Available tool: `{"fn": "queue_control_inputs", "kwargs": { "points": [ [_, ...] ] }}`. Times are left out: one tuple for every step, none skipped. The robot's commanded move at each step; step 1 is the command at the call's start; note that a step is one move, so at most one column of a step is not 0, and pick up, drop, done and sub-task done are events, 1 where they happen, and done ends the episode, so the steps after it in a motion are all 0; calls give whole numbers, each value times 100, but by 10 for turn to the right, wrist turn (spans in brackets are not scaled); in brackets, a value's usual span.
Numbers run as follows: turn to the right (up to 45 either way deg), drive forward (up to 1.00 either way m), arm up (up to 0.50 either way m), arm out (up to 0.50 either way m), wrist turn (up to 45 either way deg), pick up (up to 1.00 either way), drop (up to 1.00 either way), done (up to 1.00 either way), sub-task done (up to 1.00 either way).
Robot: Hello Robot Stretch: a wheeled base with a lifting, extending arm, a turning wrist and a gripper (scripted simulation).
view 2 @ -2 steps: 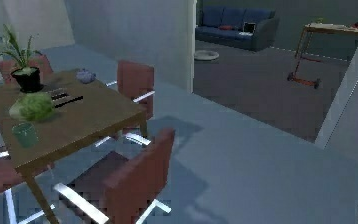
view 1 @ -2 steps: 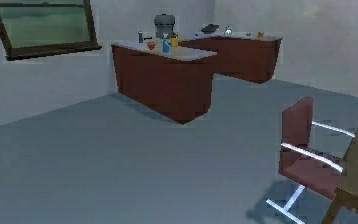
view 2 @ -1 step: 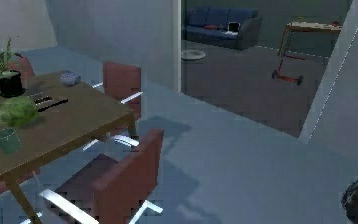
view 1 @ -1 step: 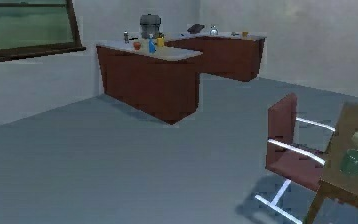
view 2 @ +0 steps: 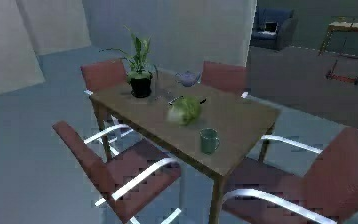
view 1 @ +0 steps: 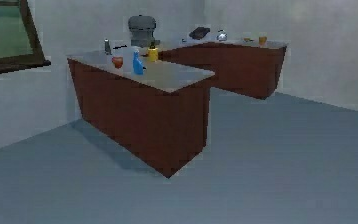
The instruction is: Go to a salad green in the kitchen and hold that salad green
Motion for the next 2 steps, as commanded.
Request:
{"fn": "queue_control_inputs", "kwargs": {
  "points": [
    [0,60,0,0,0,0,0,0,0],
    [450,0,0,0,0,0,0,0,0]
  ]
}}
